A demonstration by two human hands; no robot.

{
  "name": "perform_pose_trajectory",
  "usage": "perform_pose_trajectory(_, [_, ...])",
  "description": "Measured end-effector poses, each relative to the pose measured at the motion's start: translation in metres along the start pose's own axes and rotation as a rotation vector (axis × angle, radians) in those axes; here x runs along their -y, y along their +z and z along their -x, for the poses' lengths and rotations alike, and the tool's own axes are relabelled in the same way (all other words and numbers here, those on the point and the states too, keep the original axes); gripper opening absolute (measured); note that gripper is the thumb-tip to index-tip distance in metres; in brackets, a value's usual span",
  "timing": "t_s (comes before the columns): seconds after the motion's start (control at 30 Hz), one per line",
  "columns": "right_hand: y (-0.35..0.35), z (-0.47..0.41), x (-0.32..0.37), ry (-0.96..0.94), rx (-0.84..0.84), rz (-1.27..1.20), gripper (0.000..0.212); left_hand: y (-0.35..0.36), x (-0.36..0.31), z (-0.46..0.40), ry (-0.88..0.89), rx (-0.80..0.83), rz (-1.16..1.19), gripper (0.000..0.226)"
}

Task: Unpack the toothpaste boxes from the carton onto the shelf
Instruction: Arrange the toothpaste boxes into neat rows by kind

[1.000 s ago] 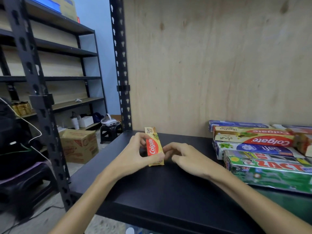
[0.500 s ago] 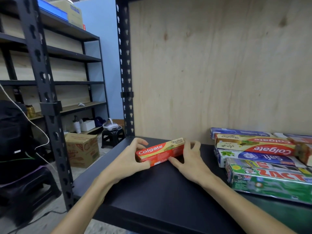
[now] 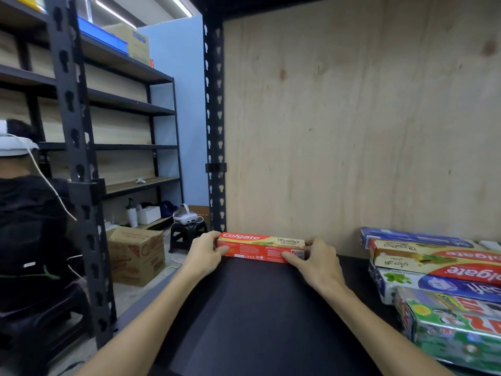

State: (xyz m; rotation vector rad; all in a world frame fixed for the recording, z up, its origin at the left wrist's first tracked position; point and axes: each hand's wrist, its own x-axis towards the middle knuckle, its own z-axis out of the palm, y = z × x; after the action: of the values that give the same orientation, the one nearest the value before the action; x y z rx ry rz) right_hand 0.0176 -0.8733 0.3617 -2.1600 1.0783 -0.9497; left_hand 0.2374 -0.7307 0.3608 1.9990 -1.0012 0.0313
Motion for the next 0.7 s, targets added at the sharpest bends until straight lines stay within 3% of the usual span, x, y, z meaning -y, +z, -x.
perform_pose_trajectory(0.27, [0.014,-0.027,-0.012,-0.086,-0.033,-0.028,0.051,0.019,0.011,-0.037,-0.015,-0.043,0.032,0.052])
perform_pose_trajectory(0.47, [0.020,-0.036,-0.020,-0.115,-0.030,-0.046,0.055,0.021,0.011,-0.043,0.014,-0.050,-0.003,0.038])
perform_pose_trajectory(0.7, [0.022,-0.035,-0.022,-0.107,-0.052,-0.057,0.056,0.023,0.012,-0.039,-0.004,-0.079,0.042,0.044])
